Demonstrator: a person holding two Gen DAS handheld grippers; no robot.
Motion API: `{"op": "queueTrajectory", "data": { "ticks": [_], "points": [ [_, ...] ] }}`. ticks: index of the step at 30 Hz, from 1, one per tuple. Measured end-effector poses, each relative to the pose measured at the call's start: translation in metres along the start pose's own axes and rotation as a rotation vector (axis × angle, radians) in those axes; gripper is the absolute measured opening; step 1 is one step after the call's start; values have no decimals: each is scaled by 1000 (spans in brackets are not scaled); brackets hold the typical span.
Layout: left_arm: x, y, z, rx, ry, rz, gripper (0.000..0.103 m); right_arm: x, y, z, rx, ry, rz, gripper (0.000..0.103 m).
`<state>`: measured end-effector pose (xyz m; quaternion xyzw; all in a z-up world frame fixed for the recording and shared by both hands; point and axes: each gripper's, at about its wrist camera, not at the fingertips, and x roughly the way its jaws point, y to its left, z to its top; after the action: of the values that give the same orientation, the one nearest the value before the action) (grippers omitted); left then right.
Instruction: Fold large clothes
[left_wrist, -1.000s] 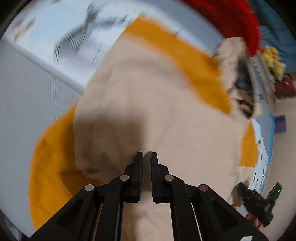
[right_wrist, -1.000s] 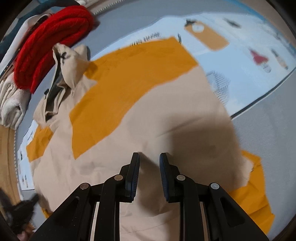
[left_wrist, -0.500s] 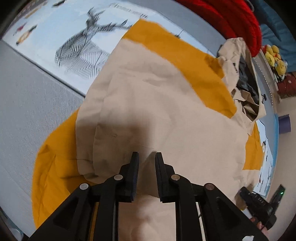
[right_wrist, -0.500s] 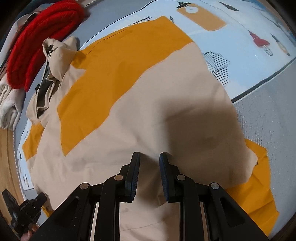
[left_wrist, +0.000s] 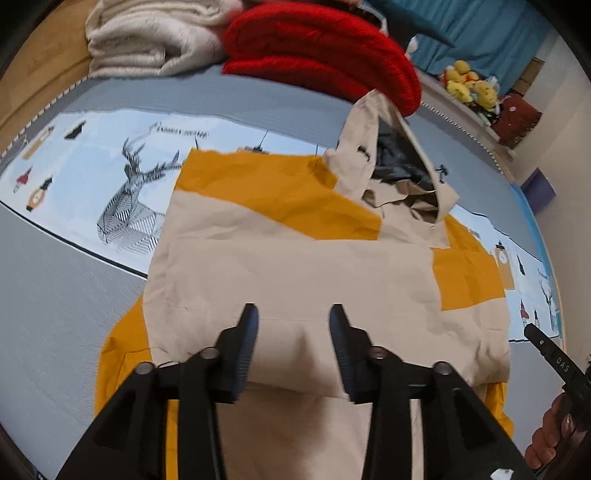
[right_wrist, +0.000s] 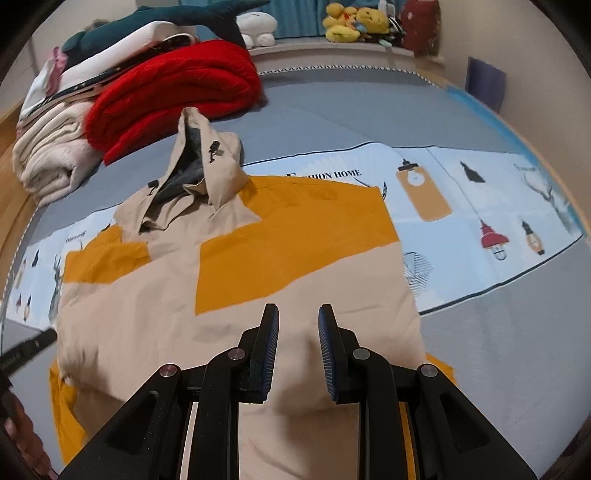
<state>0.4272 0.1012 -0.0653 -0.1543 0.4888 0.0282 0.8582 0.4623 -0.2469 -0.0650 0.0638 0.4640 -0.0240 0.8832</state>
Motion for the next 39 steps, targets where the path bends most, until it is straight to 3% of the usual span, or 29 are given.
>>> {"op": "queueTrajectory", "data": {
  "ticks": [5, 7, 9, 11, 17, 29, 33, 39],
  "points": [
    [-11, -8, -9, 25, -59, -7, 47, -19, -7, -13, 8, -15, -9, 24],
    [-12, -10, -12, 23, -76, -4, 47, -24, -11, -16, 6, -17, -6, 30],
    [-13, -15, -14, 25, -98, 8, 47, -27, -15, -20, 4, -20, -12, 48],
    [-13, -21, -16, 26, -120, 17, 48, -30, -19, -23, -1, -21, -21, 54],
    [-15, -40, -15, 69, -204, 55, 59, -36, -29, -22, -10, -24, -37, 54],
    [-32, -65, 3, 219, -319, 82, 60, -44, -51, -6, -23, -43, -56, 54],
    [-33, -77, 24, 251, -347, 115, 55, -45, -59, -3, -32, -48, -72, 54],
    [-12, -96, 79, 245, -315, 113, 48, -38, -71, 1, -17, -31, -80, 54]
  ]
}}
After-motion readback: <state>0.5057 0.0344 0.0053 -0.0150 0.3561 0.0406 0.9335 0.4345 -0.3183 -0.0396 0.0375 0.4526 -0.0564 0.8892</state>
